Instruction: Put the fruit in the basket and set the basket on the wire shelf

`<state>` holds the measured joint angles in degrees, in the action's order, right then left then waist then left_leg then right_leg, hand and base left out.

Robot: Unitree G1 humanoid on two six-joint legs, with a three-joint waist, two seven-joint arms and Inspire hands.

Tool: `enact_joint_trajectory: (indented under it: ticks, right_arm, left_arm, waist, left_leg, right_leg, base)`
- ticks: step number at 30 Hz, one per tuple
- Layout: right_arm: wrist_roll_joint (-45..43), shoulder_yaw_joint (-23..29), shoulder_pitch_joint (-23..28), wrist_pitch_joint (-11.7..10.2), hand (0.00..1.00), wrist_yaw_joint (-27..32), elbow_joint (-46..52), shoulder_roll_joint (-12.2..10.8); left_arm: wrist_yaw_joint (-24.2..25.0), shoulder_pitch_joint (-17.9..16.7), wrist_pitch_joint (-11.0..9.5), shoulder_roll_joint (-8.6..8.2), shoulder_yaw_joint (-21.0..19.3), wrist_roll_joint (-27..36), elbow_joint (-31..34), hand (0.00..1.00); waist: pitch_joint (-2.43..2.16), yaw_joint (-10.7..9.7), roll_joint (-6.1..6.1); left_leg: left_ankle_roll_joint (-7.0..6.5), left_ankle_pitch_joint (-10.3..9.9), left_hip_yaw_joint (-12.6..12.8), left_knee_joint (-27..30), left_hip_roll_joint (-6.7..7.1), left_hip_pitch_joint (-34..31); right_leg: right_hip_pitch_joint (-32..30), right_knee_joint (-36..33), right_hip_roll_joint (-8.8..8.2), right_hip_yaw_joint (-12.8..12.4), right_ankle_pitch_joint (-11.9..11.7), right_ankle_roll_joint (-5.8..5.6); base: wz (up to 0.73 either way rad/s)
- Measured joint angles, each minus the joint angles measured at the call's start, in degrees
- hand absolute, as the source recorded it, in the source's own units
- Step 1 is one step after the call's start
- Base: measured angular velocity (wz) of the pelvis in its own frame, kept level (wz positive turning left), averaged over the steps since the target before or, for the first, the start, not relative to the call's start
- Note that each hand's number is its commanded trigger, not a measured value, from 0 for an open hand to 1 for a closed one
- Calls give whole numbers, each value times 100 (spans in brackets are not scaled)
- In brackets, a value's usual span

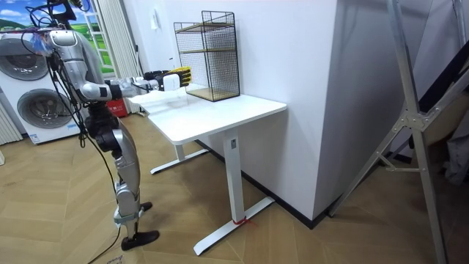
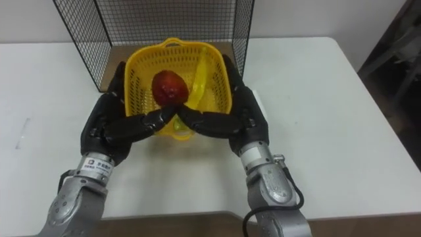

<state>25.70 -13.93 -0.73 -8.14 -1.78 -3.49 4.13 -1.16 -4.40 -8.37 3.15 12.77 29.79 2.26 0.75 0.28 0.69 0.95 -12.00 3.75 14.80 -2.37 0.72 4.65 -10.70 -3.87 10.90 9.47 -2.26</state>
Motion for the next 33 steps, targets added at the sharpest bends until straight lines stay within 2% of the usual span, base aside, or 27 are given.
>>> enact_joint_trajectory:
  ticks: [7, 10, 17, 22, 23, 25, 26, 27, 28, 30, 32, 33]
  right_arm:
    - [-163, -14, -53, -1, 0, 163, 357, -19]
    - [-175, -14, -55, -74, 0, 167, 510, -36]
    - [-175, -14, -54, -72, 0, 167, 529, -47]
    - [-149, -13, -48, -72, 0, 167, 535, -53]
    - [-139, -14, -43, -72, 0, 167, 534, -59]
    - [-86, -14, -33, -87, 0, 132, 531, -52]
    - [-76, -15, -31, -87, 0, 126, 524, -47]
    - [-55, -21, -25, -105, 0, 95, 457, -47]
    - [-50, -39, 6, -107, 0, 92, 436, -24]
    - [-32, -61, 34, -112, 0, 93, 431, -13]
    - [-29, -77, 34, -111, 0, 85, 431, -16]
    - [-57, -63, 31, -114, 0, 60, 431, -28]
  left_arm:
    - [-114, 28, -90, -25, 35, 6, 258, 0]
    - [-115, 39, -205, -44, 36, 2, 356, 0]
    - [-115, 39, -205, -64, 30, 0, 373, 0]
    - [-129, 40, -208, -87, 31, 50, 392, 0]
    - [-165, 42, -212, -101, 29, 98, 393, 0]
    - [-169, 45, -247, -98, 27, 110, 390, 0]
    - [-169, 44, -251, -91, 27, 125, 381, 0]
    - [-169, 40, -253, -87, 31, 181, 330, 0]
    - [-176, 15, -256, -85, 43, 249, 307, 0]
    - [-176, 8, -279, -52, 40, 397, 291, 0]
    - [-175, 8, -287, -43, 50, 427, 277, 0]
    - [-171, 6, -293, -39, 38, 406, 274, 0]
  waist:
    - [-2, -6, -6]
    - [-5, 3, -11]
    - [-11, 40, -17]
    - [-8, 20, -21]
    - [-2, 61, -35]
    - [-2, 154, -32]
    - [3, 160, -26]
    - [10, 190, -7]
    - [34, 201, -50]
    - [53, 242, -103]
    - [57, 313, -55]
    - [64, 301, 27]
  left_leg:
    - [0, -1, 1, 4, -1, -13]
    - [0, 0, 5, 2, -1, 10]
    - [0, -1, 25, 8, -7, 33]
    - [11, -35, 40, 194, -63, -33]
    - [28, -137, 66, 428, -125, -106]
    - [110, -465, 57, 1309, -320, -449]
    - [124, -516, 44, 1598, -372, -563]
    - [154, -537, 43, 2235, -466, -782]
    - [153, -508, 24, 2813, -588, -969]
    - [141, -360, -27, 3338, -707, -1180]
    - [168, -131, -97, 3479, -670, -1291]
    - [214, -65, -150, 3401, -590, -1392]
  right_leg:
    - [-4, -2, 1, -1, 0, 0]
    - [6, -3, 1, -1, 0, 0]
    - [9, -16, 0, 1, 0, 0]
    - [-78, -215, 18, 30, 8, 4]
    - [-102, -301, 60, 21, 54, 39]
    - [-336, -873, 158, -6, 398, 129]
    - [-404, -1051, 174, -6, 501, 159]
    - [-495, -1336, 203, -30, 719, 206]
    - [-490, -1535, 265, -33, 938, 245]
    - [-503, -1790, 318, -105, 1087, 336]
    - [-552, -1905, 363, -311, 1121, 413]
    - [-563, -1897, 365, -402, 1084, 492]
  base:
    - [0]
    - [0]
    - [0]
    - [-2]
    - [-19]
    - [-17]
    - [-5]
    - [-4]
    - [-5]
    - [-6]
    - [-8]
    - [24]
